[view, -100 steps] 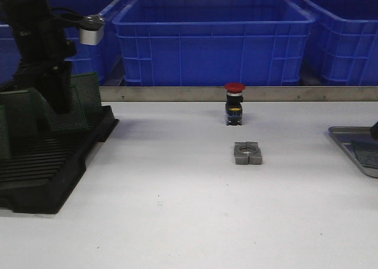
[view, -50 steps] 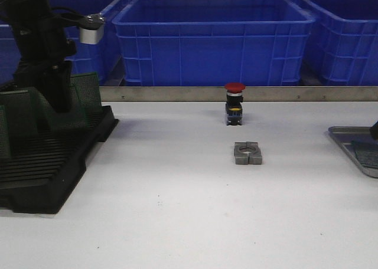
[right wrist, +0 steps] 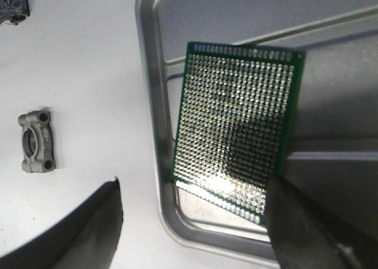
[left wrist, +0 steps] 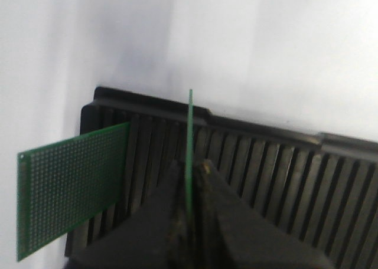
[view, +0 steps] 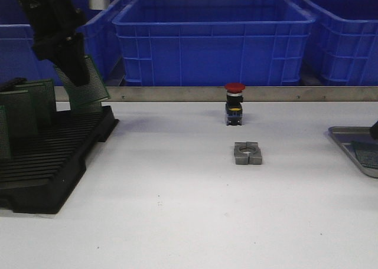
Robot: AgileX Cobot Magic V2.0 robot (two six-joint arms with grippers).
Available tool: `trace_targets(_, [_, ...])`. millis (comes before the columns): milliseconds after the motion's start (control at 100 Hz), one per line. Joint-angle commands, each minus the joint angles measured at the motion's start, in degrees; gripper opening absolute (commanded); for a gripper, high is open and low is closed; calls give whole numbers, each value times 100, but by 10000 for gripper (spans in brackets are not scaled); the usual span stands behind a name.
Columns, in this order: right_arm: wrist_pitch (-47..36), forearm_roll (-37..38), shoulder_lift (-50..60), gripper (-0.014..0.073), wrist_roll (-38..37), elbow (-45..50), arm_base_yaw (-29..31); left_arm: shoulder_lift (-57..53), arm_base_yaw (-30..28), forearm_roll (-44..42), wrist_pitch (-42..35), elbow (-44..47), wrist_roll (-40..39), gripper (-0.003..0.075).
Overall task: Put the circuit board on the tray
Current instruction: 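Grasp the second board and lift it out of the rack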
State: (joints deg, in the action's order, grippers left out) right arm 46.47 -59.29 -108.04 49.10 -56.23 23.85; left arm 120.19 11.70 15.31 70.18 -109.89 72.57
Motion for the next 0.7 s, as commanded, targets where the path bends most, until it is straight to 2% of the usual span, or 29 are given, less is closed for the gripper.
trace_targets(0, [239, -223, 289, 529, 42, -150, 55, -413, -6, 732, 293, -190, -115, -18])
trace_targets(100, [246, -223, 289, 529, 42, -150, 55, -413, 30, 1322, 293, -190, -197, -18])
trace_targets(690, [246, -223, 289, 529, 42, -150, 55, -807, 211, 1221, 293, -203, -1346, -18])
